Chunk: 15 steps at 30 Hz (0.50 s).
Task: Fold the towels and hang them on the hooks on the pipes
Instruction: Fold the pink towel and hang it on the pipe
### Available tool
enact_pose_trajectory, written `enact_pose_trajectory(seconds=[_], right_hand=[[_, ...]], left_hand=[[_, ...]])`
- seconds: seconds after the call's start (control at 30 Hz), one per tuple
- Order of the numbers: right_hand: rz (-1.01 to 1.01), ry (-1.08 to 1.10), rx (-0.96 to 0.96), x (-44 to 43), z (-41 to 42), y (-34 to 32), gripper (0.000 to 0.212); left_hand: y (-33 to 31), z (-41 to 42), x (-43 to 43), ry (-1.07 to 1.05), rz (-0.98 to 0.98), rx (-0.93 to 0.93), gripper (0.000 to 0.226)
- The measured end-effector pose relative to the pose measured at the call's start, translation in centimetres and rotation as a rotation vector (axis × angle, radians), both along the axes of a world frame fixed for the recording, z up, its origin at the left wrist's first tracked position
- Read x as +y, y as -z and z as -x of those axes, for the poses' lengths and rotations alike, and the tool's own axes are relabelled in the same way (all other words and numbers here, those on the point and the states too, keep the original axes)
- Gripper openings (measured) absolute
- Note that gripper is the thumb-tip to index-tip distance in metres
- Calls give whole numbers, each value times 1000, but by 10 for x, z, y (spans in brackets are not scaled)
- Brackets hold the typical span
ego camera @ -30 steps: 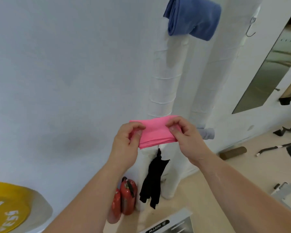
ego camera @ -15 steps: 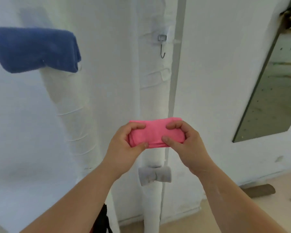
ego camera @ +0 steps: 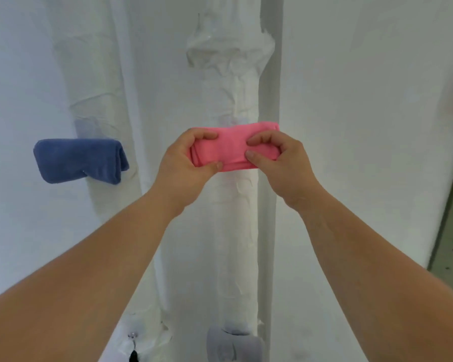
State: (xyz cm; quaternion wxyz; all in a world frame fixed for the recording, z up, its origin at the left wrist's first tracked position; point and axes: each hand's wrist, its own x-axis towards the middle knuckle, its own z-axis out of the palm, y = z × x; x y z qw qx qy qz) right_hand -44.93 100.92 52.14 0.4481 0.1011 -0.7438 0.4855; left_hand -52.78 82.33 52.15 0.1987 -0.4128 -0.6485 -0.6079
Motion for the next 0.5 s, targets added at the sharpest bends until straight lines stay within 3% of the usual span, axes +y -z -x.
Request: enact_pose_trajectory(seconds=[0.17, 0.5], right_hand=[[-39, 33, -7, 13, 30, -21, 19], [-116, 136, -36, 23, 49, -8, 27]], left_hand=[[-22, 24, 11, -48, 25, -1, 51], [-7, 53, 24, -76, 27, -30, 48]])
